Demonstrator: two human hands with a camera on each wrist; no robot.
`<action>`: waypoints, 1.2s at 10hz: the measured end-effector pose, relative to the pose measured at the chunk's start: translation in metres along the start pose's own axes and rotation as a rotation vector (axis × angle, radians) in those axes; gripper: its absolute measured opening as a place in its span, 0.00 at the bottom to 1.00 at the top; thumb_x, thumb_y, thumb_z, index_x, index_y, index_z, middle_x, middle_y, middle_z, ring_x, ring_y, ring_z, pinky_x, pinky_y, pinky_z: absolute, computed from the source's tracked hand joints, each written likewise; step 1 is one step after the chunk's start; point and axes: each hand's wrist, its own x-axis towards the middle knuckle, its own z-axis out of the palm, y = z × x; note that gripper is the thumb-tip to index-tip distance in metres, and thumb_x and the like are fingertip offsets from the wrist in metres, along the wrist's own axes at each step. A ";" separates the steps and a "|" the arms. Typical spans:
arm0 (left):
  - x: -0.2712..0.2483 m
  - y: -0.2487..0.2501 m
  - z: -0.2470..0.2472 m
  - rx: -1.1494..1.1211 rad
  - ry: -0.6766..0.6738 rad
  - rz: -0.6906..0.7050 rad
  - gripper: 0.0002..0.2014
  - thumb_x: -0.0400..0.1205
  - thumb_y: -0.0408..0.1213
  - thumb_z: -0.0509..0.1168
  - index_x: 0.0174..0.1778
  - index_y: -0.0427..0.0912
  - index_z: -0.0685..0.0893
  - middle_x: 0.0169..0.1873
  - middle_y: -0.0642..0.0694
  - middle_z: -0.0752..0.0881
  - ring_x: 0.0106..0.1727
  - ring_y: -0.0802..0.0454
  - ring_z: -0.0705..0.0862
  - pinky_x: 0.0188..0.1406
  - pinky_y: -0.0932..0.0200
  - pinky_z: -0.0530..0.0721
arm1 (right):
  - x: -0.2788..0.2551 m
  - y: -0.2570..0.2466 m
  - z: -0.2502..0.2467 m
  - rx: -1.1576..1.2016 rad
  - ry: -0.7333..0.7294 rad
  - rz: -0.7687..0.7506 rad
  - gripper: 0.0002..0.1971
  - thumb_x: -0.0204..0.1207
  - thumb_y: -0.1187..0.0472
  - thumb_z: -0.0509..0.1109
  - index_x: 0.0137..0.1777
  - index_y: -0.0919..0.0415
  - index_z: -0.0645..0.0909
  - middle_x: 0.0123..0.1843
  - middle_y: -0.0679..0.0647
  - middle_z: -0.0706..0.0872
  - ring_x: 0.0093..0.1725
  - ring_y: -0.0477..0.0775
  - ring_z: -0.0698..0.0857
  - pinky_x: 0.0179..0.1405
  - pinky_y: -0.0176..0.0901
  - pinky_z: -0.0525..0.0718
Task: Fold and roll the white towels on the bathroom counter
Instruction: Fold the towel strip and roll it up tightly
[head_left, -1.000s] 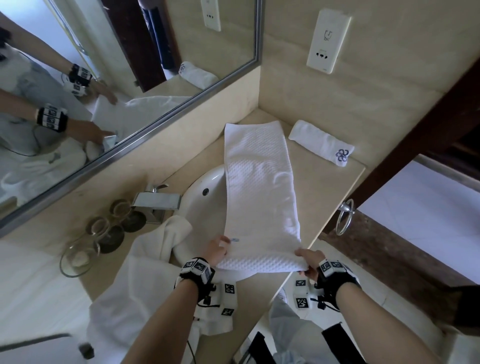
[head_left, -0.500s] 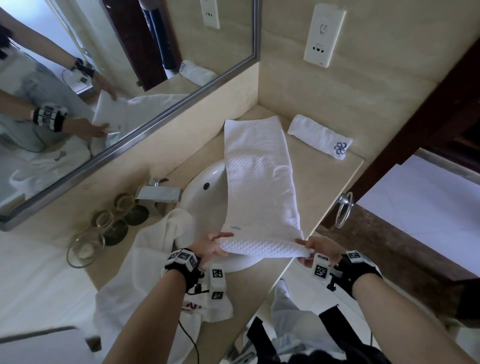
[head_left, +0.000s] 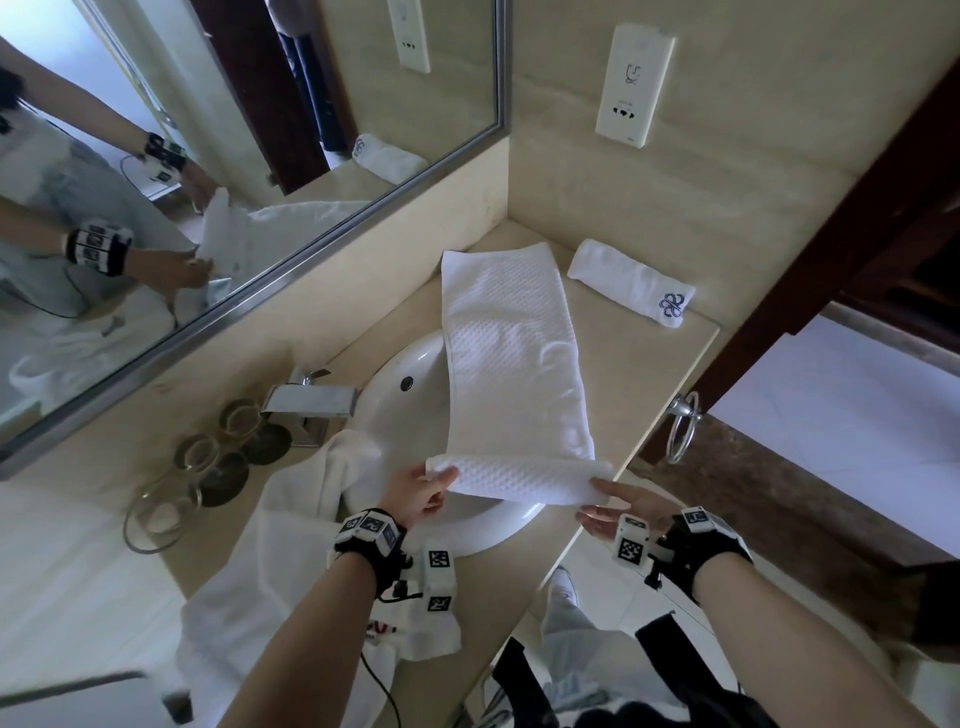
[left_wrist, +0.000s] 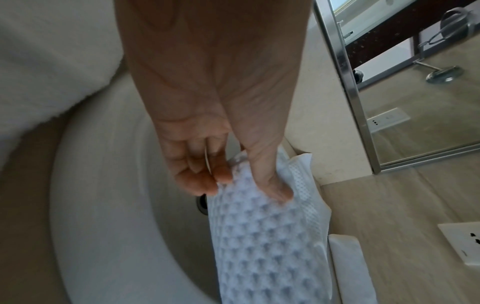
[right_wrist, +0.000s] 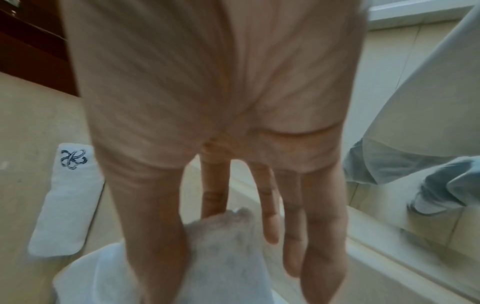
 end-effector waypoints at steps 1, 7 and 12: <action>0.008 0.001 0.006 -0.080 0.009 -0.120 0.17 0.79 0.45 0.71 0.57 0.39 0.80 0.50 0.41 0.82 0.52 0.45 0.84 0.48 0.52 0.88 | 0.013 -0.002 0.002 0.012 0.101 -0.122 0.30 0.63 0.57 0.82 0.59 0.73 0.77 0.57 0.69 0.87 0.53 0.66 0.87 0.58 0.58 0.85; 0.016 0.022 0.050 -0.107 0.154 -0.245 0.05 0.79 0.29 0.67 0.47 0.35 0.78 0.51 0.38 0.76 0.32 0.46 0.84 0.25 0.55 0.89 | 0.024 -0.040 0.017 -0.288 0.346 -0.177 0.09 0.75 0.59 0.67 0.50 0.61 0.72 0.12 0.51 0.80 0.15 0.53 0.82 0.20 0.35 0.80; 0.024 0.045 0.095 1.527 -0.236 0.594 0.28 0.76 0.49 0.67 0.70 0.41 0.72 0.62 0.43 0.80 0.62 0.43 0.79 0.60 0.48 0.73 | 0.027 -0.070 0.020 -1.164 0.320 -0.246 0.06 0.74 0.60 0.66 0.45 0.48 0.73 0.42 0.49 0.81 0.37 0.54 0.71 0.35 0.38 0.67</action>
